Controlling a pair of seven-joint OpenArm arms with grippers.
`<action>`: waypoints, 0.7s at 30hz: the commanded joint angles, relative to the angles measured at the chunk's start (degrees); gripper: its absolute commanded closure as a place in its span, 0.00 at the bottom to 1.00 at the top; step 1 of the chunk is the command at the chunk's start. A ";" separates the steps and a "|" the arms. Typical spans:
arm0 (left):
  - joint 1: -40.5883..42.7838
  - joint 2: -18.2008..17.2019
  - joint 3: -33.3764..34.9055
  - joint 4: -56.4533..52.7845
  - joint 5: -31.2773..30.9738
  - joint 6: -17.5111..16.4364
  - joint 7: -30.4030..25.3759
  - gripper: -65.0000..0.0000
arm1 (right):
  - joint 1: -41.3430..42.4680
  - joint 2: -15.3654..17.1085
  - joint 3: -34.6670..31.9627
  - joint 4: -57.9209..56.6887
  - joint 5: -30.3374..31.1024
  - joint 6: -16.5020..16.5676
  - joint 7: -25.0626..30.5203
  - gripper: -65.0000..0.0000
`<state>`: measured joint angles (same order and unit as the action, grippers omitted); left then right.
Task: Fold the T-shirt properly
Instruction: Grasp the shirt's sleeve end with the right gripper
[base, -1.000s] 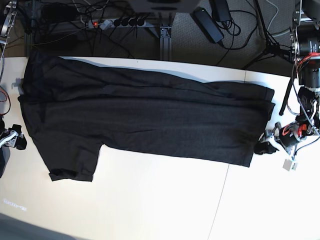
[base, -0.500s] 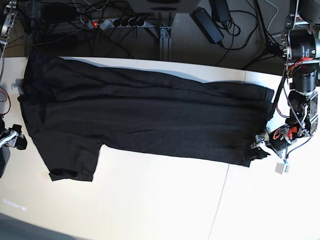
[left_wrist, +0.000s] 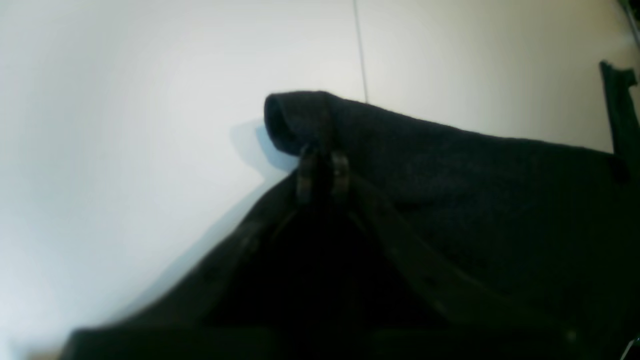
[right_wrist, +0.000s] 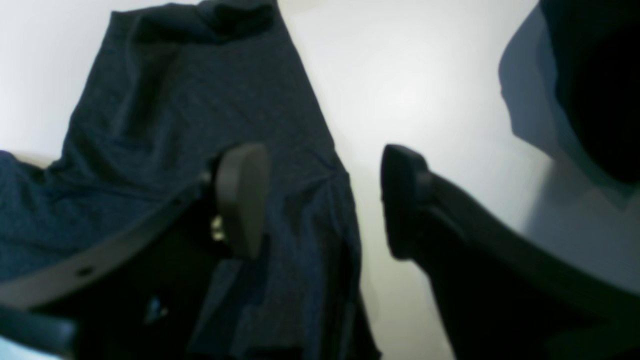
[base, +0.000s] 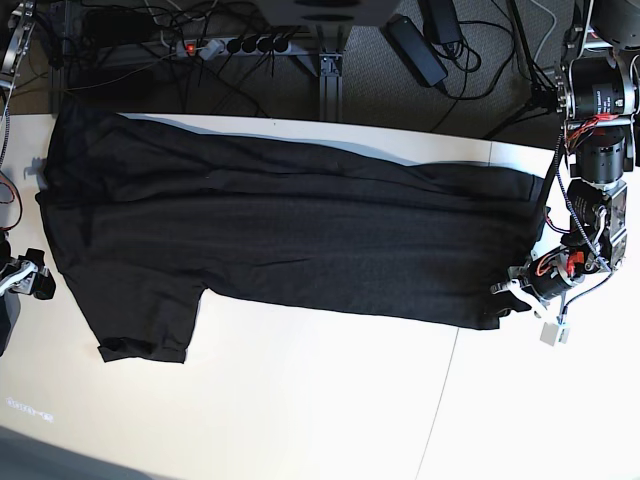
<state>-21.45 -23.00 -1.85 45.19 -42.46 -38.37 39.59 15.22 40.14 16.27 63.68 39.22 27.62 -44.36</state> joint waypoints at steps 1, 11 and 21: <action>-0.92 -0.66 0.02 0.26 0.79 -0.42 0.94 1.00 | 1.27 1.60 0.63 0.74 0.83 4.07 1.97 0.45; -0.90 -0.66 0.02 0.26 0.76 -0.44 1.18 1.00 | 1.60 1.29 0.63 -6.93 -5.18 3.69 11.15 0.45; -0.90 -0.68 0.02 0.26 0.50 -0.44 2.01 1.00 | 1.60 -4.17 0.66 -16.31 -5.18 3.63 14.08 0.45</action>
<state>-21.47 -22.98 -1.85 45.08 -43.03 -38.37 40.23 15.86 34.72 16.43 47.05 33.85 27.59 -30.68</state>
